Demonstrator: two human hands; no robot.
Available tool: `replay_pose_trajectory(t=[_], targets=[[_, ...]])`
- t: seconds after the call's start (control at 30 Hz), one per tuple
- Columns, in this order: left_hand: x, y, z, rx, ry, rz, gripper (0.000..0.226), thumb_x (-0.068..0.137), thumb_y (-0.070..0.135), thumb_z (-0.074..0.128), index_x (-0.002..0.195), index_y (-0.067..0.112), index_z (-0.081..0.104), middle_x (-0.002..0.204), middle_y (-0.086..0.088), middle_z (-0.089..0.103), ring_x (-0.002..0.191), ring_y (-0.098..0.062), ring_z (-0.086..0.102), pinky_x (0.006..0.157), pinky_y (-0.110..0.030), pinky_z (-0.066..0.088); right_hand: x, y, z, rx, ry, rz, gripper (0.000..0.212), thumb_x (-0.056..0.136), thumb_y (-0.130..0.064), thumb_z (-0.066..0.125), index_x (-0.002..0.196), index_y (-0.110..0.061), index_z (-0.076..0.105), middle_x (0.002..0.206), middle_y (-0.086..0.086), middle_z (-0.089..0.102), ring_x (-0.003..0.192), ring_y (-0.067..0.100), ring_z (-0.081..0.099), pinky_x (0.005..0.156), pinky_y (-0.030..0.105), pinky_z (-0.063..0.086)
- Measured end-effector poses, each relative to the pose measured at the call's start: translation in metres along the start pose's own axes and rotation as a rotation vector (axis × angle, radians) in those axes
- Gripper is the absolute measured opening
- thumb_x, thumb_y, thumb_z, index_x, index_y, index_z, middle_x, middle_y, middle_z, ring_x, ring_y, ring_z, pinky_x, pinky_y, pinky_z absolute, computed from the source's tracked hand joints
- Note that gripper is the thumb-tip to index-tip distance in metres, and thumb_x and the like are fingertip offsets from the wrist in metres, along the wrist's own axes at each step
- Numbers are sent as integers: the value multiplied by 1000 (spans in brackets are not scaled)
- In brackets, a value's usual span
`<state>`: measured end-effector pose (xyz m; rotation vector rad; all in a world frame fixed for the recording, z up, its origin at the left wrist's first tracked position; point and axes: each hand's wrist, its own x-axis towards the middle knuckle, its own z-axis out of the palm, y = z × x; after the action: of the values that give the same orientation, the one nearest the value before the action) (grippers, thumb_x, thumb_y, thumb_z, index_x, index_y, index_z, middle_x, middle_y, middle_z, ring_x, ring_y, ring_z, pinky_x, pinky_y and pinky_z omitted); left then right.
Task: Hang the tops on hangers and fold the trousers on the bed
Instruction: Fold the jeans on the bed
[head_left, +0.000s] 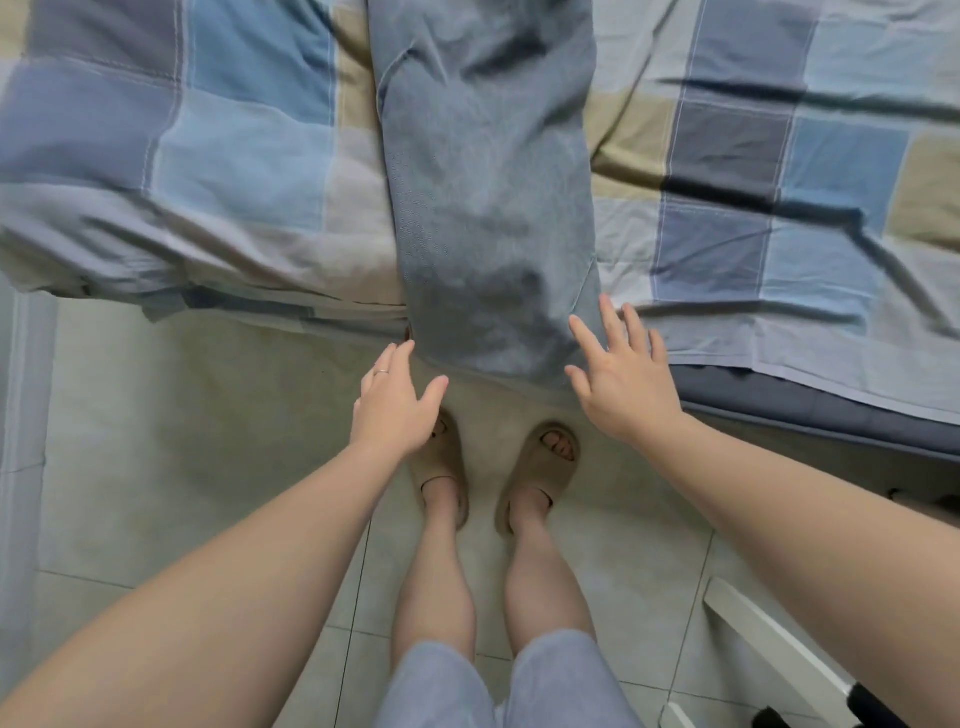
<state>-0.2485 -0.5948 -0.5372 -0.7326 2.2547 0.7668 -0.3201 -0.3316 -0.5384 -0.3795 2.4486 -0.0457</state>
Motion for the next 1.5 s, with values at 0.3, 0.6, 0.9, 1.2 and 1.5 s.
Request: replay_pose_trajectory(t=[0.3, 0.6, 0.9, 1.2, 1.5], targets=[[74, 11, 30, -448, 178, -36, 66, 75, 49, 82, 119, 19, 43, 123, 4, 61, 120, -25, 58, 98, -37, 46, 49, -12, 50, 376, 120, 136, 73, 93, -38, 63, 151, -13, 27, 158, 14, 27, 140, 36, 34, 112, 50, 34], [77, -7, 28, -654, -141, -44, 22, 82, 32, 84, 99, 22, 76, 88, 19, 75, 87, 4, 71, 66, -7, 51, 61, -14, 45, 1041, 198, 385, 84, 75, -29, 85, 141, -16, 36, 133, 2, 57, 121, 18, 57, 103, 35, 46], [32, -17, -1, -655, -389, -117, 21, 81, 24, 83, 100, 23, 74, 95, 16, 77, 83, 4, 72, 65, -7, 51, 12, 3, 15, 1460, -148, 440, 33, 78, -23, 84, 106, -8, 75, 101, 8, 78, 97, 27, 74, 86, 44, 60], [-77, -26, -37, -728, -411, -207, 33, 77, 22, 86, 108, 18, 74, 99, 7, 79, 85, -10, 76, 64, -21, 55, -95, -16, -25, 1301, -397, 432, 29, 75, -20, 85, 102, -12, 77, 98, 4, 78, 86, 19, 75, 78, 31, 58], [-177, -21, -80, -852, -276, -301, 23, 88, 18, 74, 109, 10, 71, 100, -5, 79, 87, -21, 76, 76, -33, 60, -195, -69, -74, 1399, -72, 641, 16, 83, -15, 79, 99, -12, 73, 84, 0, 76, 68, 14, 71, 57, 22, 53]])
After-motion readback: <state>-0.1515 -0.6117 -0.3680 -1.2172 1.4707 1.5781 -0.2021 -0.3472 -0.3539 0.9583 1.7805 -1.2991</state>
